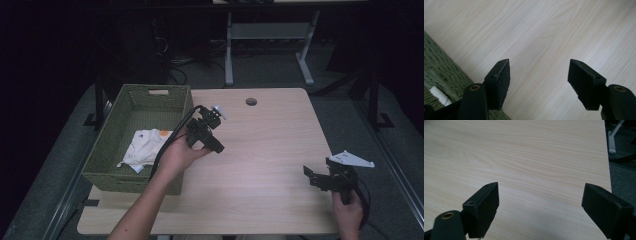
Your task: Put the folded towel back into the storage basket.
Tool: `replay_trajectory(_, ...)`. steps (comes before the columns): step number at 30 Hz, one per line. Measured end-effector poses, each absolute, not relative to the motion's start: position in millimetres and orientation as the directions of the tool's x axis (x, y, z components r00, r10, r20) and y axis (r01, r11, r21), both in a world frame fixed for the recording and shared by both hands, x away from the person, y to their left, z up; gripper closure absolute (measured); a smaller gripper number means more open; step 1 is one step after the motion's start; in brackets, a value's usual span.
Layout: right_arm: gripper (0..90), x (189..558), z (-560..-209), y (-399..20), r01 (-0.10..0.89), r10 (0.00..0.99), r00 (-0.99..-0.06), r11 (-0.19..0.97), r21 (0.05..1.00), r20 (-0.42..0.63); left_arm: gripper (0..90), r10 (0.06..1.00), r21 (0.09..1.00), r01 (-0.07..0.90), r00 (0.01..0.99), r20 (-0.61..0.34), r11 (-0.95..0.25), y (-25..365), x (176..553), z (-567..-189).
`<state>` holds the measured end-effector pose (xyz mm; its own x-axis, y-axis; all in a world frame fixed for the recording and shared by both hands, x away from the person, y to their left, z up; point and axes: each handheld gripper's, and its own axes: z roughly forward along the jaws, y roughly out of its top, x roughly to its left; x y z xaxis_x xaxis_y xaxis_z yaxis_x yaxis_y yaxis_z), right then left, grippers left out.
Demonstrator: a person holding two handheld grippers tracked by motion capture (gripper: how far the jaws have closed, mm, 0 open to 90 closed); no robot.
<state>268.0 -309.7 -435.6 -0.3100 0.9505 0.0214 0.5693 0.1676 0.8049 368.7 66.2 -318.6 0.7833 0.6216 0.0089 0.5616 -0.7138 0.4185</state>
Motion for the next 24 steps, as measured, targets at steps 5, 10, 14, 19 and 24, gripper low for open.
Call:
replay_trajectory(5, 13.9, 268, -435, -310, 0.569, 0.951, -0.310, 0.168, 0.805, 0.020, 34.1, 0.619, 0.425, 0.559, 0.785, 0.004, -0.712, 62, 367, -320)
replay_trajectory(10, 13.9, 268, -435, -309, 0.568, 0.950, -0.311, 0.169, 0.805, 0.019, 33.8, 0.609, 0.424, 0.552, 0.793, -0.002, -0.718, 56, 364, -324)
replay_trajectory(14, 13.9, 268, -435, -310, 0.569, 0.951, -0.310, 0.168, 0.805, 0.020, 33.6, 0.603, 0.419, 0.549, 0.798, -0.004, -0.724, 53, 363, -327)
replay_trajectory(19, 13.9, 268, -436, -310, 0.570, 0.951, -0.307, 0.164, 0.805, 0.023, 33.5, 0.594, 0.422, 0.541, 0.804, -0.007, -0.728, 48, 362, -327)
replay_trajectory(24, 13.9, 268, -435, -310, 0.568, 0.952, -0.306, 0.164, 0.806, 0.022, 33.5, 0.587, 0.420, 0.537, 0.809, -0.012, -0.732, 45, 360, -329)
